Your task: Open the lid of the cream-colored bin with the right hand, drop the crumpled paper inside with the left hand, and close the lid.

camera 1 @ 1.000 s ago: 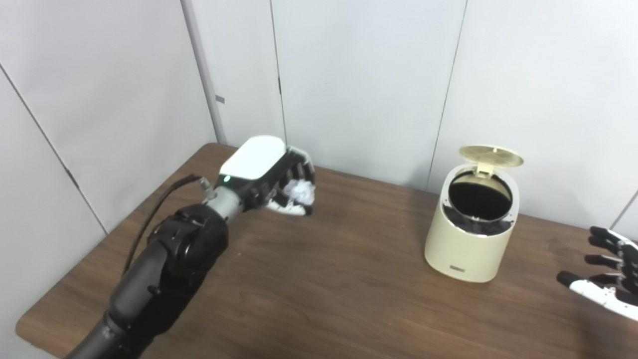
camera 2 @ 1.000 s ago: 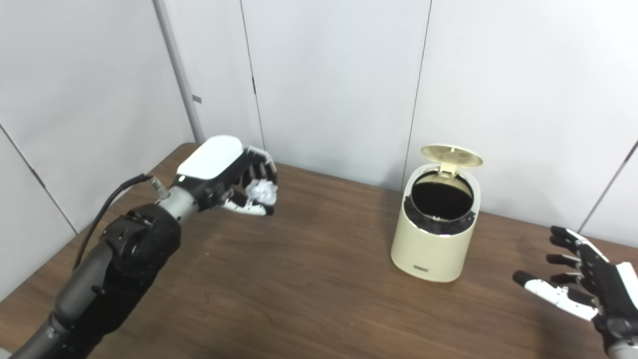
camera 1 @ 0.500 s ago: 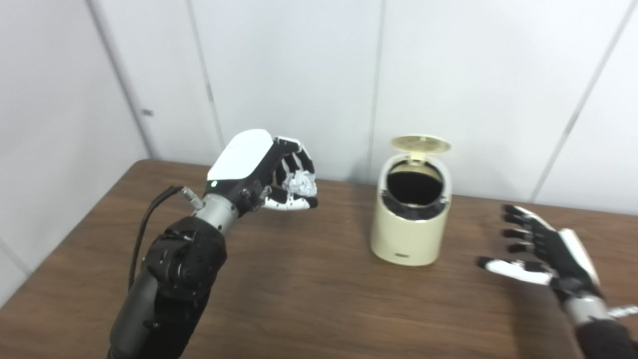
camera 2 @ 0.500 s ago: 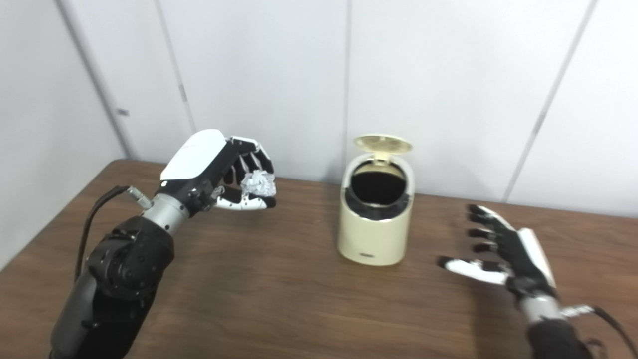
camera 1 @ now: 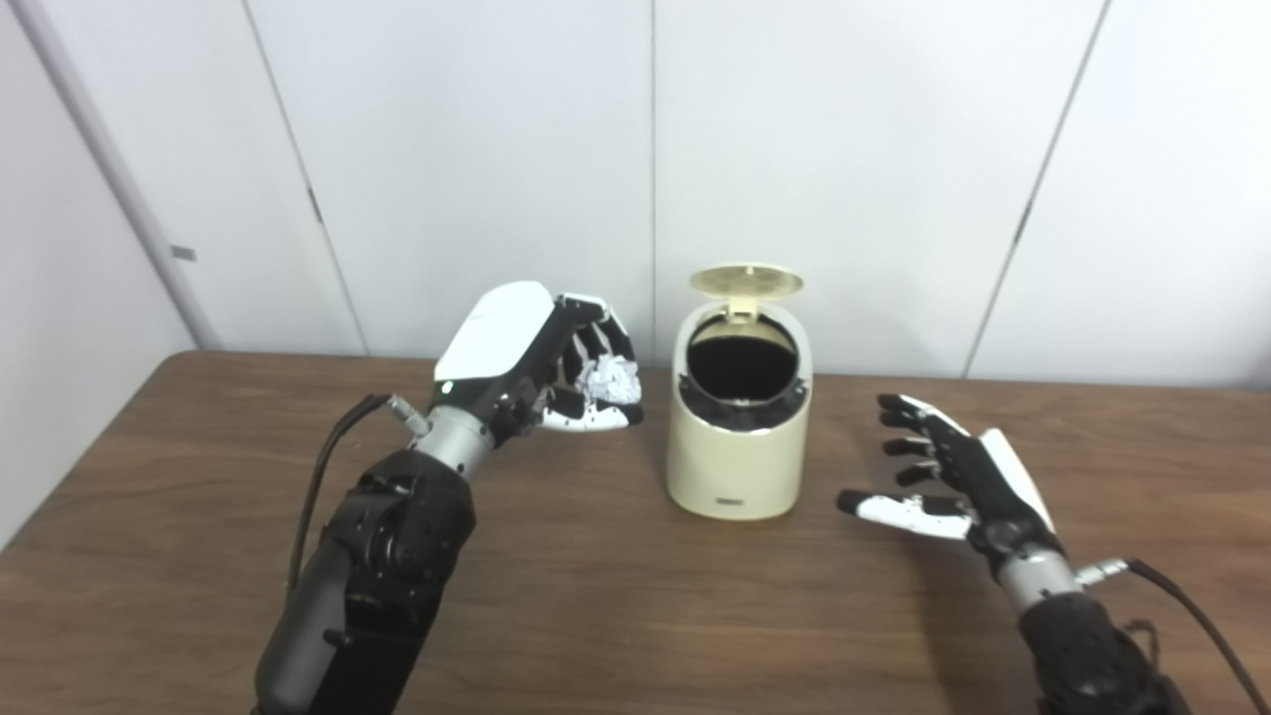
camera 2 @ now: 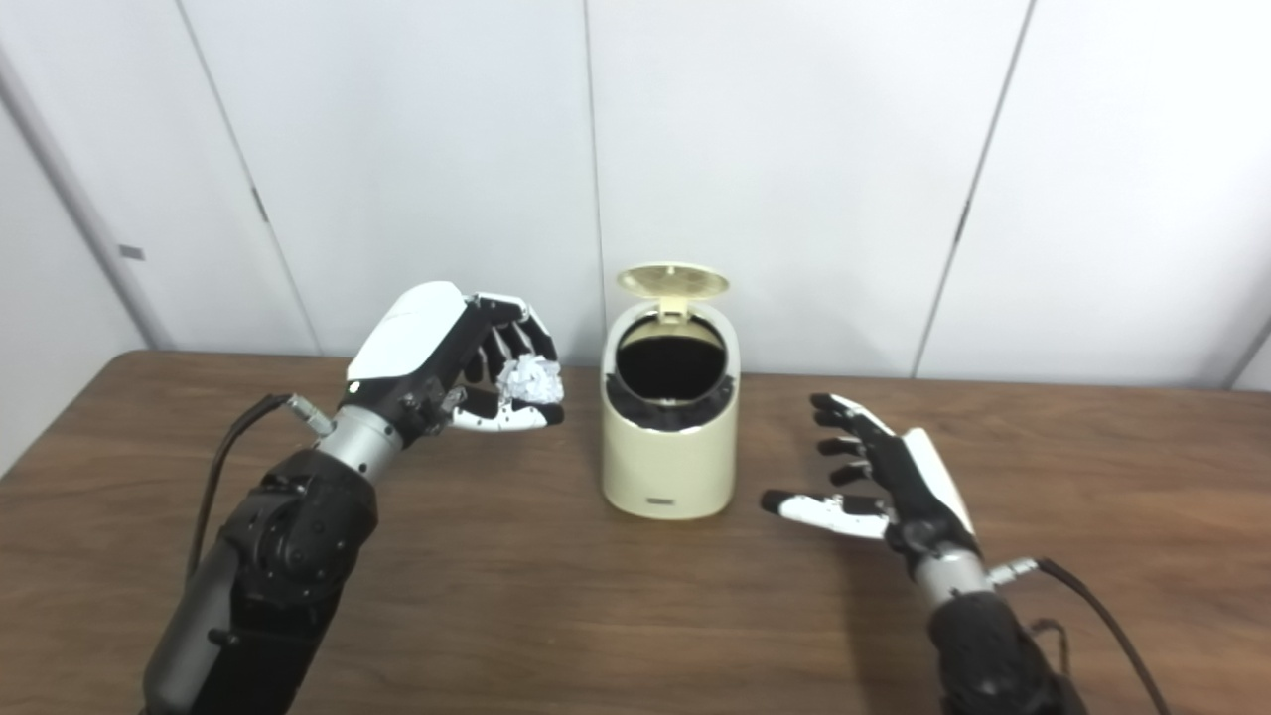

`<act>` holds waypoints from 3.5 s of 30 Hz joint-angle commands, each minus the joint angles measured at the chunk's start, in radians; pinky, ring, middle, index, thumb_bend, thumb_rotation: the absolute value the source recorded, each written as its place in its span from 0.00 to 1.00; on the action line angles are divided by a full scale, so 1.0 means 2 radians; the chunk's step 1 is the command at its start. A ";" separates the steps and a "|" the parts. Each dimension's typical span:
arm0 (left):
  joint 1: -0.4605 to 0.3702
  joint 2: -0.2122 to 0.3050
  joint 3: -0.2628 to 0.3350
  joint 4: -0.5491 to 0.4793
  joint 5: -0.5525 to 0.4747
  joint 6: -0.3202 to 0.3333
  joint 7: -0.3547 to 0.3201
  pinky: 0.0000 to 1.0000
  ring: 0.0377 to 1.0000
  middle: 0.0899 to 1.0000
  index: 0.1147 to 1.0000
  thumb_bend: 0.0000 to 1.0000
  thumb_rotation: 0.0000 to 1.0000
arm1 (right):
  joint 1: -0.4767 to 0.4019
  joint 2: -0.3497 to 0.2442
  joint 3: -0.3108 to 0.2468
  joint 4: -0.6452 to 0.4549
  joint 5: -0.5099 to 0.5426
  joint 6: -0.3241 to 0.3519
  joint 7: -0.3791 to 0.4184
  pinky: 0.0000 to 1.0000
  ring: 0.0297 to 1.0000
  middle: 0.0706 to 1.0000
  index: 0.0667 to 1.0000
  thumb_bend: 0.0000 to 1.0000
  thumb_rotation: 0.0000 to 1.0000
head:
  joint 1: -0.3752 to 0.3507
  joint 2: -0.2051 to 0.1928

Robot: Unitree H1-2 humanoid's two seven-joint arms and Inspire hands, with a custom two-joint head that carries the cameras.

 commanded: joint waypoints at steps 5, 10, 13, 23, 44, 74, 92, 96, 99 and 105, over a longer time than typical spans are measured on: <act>-0.025 -0.008 -0.005 0.018 -0.019 -0.028 0.023 0.30 0.36 0.41 0.46 0.50 0.00 | -0.010 -0.005 0.002 -0.009 -0.007 -0.022 -0.009 0.62 0.77 0.85 0.86 0.74 0.33 | -0.016 -0.006; -0.032 -0.017 -0.012 0.035 -0.021 -0.034 0.032 0.32 0.36 0.41 0.46 0.50 0.00 | -0.010 -0.003 0.005 -0.005 -0.008 -0.028 -0.013 0.62 0.76 0.84 0.84 0.74 0.32 | -0.019 -0.008; -0.037 -0.022 -0.014 0.045 -0.018 -0.031 0.036 0.33 0.37 0.41 0.46 0.50 0.00 | -0.011 -0.001 0.007 -0.002 -0.008 -0.026 -0.013 0.62 0.76 0.85 0.85 0.74 0.32 | -0.027 -0.015; -0.046 -0.023 -0.016 0.048 -0.012 -0.027 0.037 0.34 0.37 0.42 0.46 0.50 0.00 | -0.008 0.001 0.009 -0.002 -0.006 -0.025 -0.014 0.58 0.74 0.84 0.85 0.75 0.33 | -0.029 -0.019; -0.082 -0.012 -0.012 0.022 -0.020 -0.010 0.012 0.34 0.37 0.41 0.46 0.50 0.00 | -0.018 0.002 0.010 0.005 -0.009 -0.022 -0.014 0.61 0.76 0.85 0.86 0.76 0.34 | -0.021 -0.015; -0.093 -0.048 -0.051 0.088 0.004 -0.054 0.074 0.32 0.36 0.42 0.46 0.50 0.00 | -0.008 -0.002 0.007 -0.011 -0.009 -0.015 -0.010 0.63 0.76 0.86 0.86 0.74 0.33 | -0.024 -0.008; -0.114 -0.061 -0.061 0.186 0.039 -0.096 0.179 0.31 0.35 0.43 0.47 0.50 0.00 | 0.000 0.000 0.007 -0.020 -0.006 -0.011 -0.007 0.60 0.77 0.86 0.86 0.74 0.33 | -0.027 -0.004; -0.119 -0.063 -0.064 0.209 0.046 -0.108 0.216 0.31 0.35 0.43 0.46 0.50 0.00 | 0.002 0.002 0.008 -0.022 -0.008 -0.010 -0.008 0.60 0.76 0.86 0.86 0.75 0.36 | -0.028 -0.002; -0.122 -0.064 -0.066 0.222 0.050 -0.115 0.236 0.30 0.35 0.43 0.46 0.50 0.00 | 0.004 0.003 0.008 -0.023 -0.009 -0.010 -0.010 0.59 0.76 0.86 0.86 0.75 0.35 | -0.029 -0.002; -0.127 -0.064 -0.067 0.240 0.047 -0.122 0.252 0.30 0.35 0.43 0.47 0.50 0.00 | 0.005 0.003 0.007 -0.025 -0.008 -0.007 -0.009 0.61 0.76 0.86 0.87 0.74 0.33 | -0.029 -0.001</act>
